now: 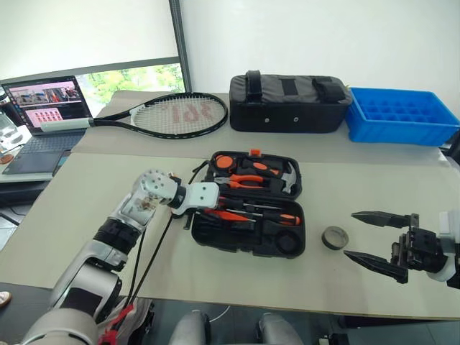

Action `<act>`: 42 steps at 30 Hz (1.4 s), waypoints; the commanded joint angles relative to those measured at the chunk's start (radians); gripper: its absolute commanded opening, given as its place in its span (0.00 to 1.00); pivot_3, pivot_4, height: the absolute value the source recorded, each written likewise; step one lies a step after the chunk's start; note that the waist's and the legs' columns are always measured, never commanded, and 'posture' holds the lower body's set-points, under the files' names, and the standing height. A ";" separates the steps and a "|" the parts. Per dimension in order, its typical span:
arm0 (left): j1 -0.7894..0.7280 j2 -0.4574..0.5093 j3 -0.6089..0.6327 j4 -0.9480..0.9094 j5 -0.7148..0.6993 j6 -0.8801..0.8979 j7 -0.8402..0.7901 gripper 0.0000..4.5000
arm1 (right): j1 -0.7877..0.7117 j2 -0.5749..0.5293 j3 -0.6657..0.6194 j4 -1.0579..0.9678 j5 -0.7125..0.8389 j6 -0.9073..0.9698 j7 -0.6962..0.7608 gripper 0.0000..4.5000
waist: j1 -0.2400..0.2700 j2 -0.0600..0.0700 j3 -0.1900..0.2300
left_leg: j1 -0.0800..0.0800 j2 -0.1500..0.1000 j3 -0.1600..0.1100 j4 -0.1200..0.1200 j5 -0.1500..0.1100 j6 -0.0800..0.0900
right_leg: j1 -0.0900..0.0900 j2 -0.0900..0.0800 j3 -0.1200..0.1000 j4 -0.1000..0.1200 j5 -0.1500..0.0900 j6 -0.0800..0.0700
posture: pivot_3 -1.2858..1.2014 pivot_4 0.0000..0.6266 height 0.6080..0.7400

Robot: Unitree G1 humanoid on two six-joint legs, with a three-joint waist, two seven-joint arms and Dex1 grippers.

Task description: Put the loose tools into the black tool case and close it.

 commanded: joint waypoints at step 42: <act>0.001 -0.125 0.097 0.304 -0.059 -0.241 0.012 0.02 | 0.029 0.038 -0.003 -0.027 -0.038 -0.068 -0.055 1.00 | -0.004 0.000 0.000 | 0.000 0.000 0.000 0.001 0.000 0.000 | -0.001 0.000 0.000 0.002 0.000 -0.001 | 0.52 0.24 0.75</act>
